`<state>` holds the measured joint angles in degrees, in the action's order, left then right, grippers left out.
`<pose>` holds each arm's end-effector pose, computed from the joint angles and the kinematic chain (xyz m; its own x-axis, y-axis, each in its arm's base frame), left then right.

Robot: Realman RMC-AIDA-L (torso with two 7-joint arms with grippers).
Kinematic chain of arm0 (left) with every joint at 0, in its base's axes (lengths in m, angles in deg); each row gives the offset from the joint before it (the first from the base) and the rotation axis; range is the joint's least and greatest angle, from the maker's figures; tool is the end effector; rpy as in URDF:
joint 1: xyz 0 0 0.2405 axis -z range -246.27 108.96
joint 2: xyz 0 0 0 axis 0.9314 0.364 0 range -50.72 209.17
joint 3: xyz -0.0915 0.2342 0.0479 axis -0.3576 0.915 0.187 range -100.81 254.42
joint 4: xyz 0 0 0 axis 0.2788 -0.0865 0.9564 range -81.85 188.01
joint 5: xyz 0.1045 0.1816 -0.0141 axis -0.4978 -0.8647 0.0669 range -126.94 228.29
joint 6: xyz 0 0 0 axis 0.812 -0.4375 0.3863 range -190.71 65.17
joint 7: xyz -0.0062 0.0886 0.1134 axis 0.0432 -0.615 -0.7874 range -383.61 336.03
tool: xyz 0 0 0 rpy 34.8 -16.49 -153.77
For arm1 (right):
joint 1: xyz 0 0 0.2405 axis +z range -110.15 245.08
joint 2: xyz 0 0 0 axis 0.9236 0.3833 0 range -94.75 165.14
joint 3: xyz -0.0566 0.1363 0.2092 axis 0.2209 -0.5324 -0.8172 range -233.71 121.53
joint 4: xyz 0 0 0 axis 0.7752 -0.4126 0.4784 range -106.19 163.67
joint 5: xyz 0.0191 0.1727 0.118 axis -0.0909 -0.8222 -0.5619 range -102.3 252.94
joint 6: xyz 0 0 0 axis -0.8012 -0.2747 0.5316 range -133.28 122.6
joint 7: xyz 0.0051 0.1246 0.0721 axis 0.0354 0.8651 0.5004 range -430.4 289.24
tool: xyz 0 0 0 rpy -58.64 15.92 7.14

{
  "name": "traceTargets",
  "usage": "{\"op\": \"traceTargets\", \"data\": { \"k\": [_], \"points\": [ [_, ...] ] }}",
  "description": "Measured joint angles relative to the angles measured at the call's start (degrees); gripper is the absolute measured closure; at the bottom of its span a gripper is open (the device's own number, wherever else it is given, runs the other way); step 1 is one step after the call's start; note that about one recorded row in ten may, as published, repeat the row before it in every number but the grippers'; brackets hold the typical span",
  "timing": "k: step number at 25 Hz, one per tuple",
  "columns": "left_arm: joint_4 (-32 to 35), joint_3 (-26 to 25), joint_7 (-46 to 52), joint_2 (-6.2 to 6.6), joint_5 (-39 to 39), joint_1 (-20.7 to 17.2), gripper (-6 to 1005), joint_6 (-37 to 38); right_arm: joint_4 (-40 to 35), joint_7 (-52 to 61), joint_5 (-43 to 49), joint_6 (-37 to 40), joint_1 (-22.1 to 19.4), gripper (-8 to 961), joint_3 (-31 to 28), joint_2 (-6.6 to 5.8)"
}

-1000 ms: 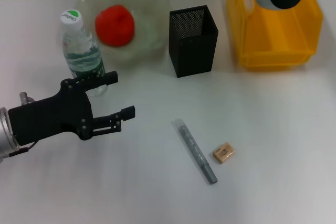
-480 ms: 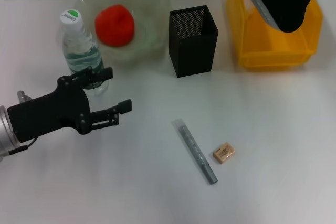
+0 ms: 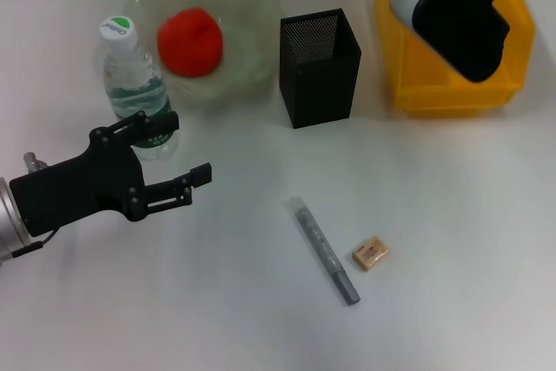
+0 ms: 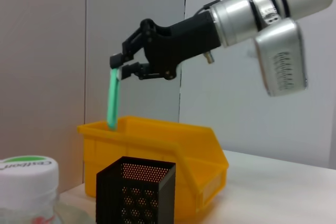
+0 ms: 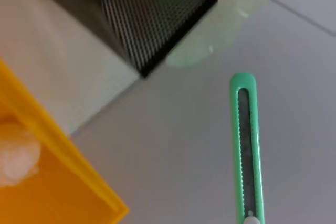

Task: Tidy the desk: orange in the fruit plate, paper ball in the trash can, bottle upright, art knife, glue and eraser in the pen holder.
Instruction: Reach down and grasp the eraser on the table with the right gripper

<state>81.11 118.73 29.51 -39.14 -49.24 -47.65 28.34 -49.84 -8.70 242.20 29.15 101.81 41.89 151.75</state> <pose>-0.2971 0.2812 -0.0074 0.7724 0.1036 0.6266 0.3694 -0.8759 -0.3105 0.1023 0.4345 0.0077 0.0010 0.5160 0.8566 0.9984 -0.0490 0.0284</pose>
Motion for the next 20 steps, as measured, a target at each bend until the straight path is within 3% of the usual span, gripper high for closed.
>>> {"op": "traceTargets", "data": {
  "k": [7, 20],
  "points": [
    [-0.26, 0.00, 0.00, -0.01, 0.00, -0.09, 140, 0.01, -5.40, -2.01, 0.07, 3.79, -4.28, 773, 2.88, 0.68],
    [-0.26, -0.02, 0.03, 0.07, -0.02, 0.05, 140, -0.05, -0.29, -6.35, 0.32, -3.97, -4.51, 710, 6.09, 1.09]
  ]
}}
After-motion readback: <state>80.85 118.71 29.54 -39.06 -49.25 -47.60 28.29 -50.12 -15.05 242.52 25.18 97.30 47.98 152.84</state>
